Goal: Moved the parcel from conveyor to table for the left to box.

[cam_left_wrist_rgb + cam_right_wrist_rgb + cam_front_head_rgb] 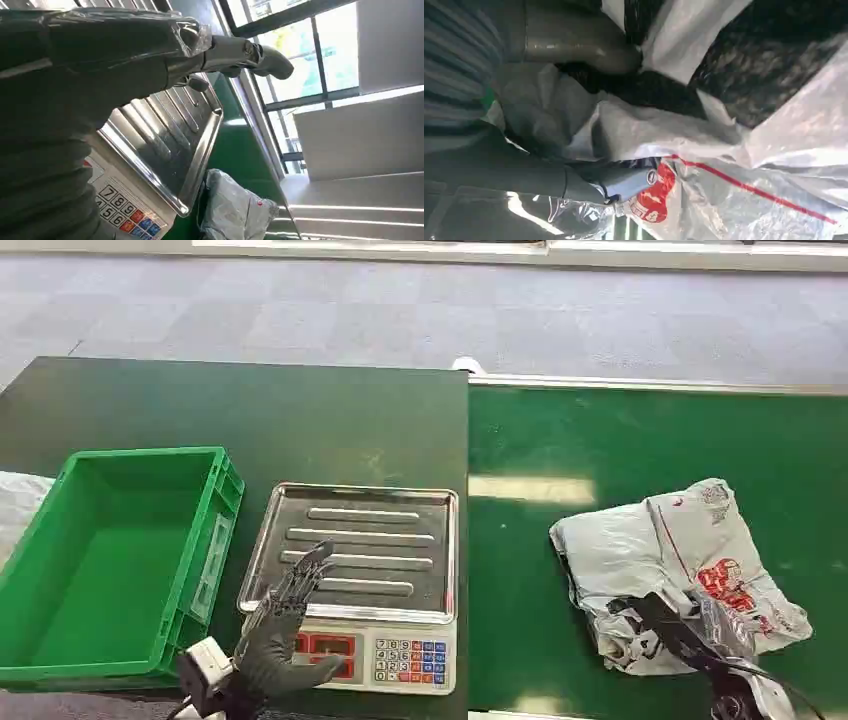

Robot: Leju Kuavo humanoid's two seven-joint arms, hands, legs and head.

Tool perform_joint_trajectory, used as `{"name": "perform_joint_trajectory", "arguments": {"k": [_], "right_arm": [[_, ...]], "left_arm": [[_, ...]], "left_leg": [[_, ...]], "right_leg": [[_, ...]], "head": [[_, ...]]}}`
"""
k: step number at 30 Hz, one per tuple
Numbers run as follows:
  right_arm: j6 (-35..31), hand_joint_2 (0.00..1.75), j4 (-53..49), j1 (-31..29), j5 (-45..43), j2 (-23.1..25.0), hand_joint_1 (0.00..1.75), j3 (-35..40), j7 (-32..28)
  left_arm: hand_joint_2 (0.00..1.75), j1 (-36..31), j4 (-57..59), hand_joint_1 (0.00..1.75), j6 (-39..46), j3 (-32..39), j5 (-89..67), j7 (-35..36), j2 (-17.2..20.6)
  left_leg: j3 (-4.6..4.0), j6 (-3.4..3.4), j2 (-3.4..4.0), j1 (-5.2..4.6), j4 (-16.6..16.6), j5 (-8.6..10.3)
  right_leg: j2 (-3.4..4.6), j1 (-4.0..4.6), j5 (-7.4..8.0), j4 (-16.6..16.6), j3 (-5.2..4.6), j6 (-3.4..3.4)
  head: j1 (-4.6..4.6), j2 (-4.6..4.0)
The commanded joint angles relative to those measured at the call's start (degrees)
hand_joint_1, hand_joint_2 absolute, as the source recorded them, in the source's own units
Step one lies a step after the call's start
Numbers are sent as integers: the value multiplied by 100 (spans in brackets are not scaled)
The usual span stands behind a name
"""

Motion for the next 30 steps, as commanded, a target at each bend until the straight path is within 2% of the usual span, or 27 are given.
{"name": "perform_joint_trajectory", "arguments": {"k": [1,9,12,14,15,17,21,22,23,28,30], "right_arm": [[51,175,28,100,-15,112,175,134,-30],[82,175,-254,241,-28,195,175,152,-84],[139,175,-755,477,-65,212,173,142,-170],[157,175,-1159,584,-92,234,161,76,-157],[185,175,-1433,599,-44,232,162,61,-131],[302,175,-1715,491,34,168,168,81,-47],[506,175,-1650,-309,144,-217,169,420,-151],[543,175,-1634,-368,136,-224,169,431,-146],[543,175,-1634,-368,136,-224,169,431,-146],[445,175,-1601,-328,182,-235,171,514,-241],[521,175,-1538,-846,243,-278,164,741,-248]], "left_arm": [[175,-53,238,0,-15,84,-14,-21,28],[175,-127,387,0,-71,106,26,-119,90],[175,-118,463,0,-20,56,-64,-302,109],[175,-144,366,0,96,92,-6,-306,134],[175,-155,292,0,129,116,23,-306,167],[175,-140,247,0,111,178,-5,-306,160],[175,8,191,0,111,328,-49,-306,87],[175,18,182,0,114,323,-45,-306,91],[175,18,182,0,114,323,-45,-306,91],[175,8,200,0,151,310,-56,-306,92],[175,21,131,0,193,273,-53,-306,123]], "left_leg": [[-2,5,0,1,-4,4],[-13,6,-4,3,-14,16],[-6,5,-3,2,-10,9],[-7,6,-5,1,-9,9],[-5,4,-4,0,-4,5],[-19,7,-1,0,-6,11],[-23,6,33,-10,3,2],[-39,13,55,-10,1,12],[-21,6,31,-9,4,2],[-13,11,4,-3,0,10],[-15,12,14,-5,-1,9]], "right_leg": [[-3,3,5,-5,-2,-11],[-11,7,14,-13,-11,-23],[-8,5,8,-9,-5,-16],[-10,4,7,-9,-5,-16],[-8,2,3,-3,-4,-11],[-8,4,9,-2,-19,-20],[29,-8,9,13,-35,-8],[46,-5,26,11,-60,-22],[26,-6,9,11,-30,-8],[-1,0,7,0,-13,-11],[8,-2,9,3,-19,-12]], "head": [[0,0],[-2,0],[0,0],[0,0],[0,0],[0,0],[-4,0],[0,0],[0,0],[0,0],[0,0]]}}
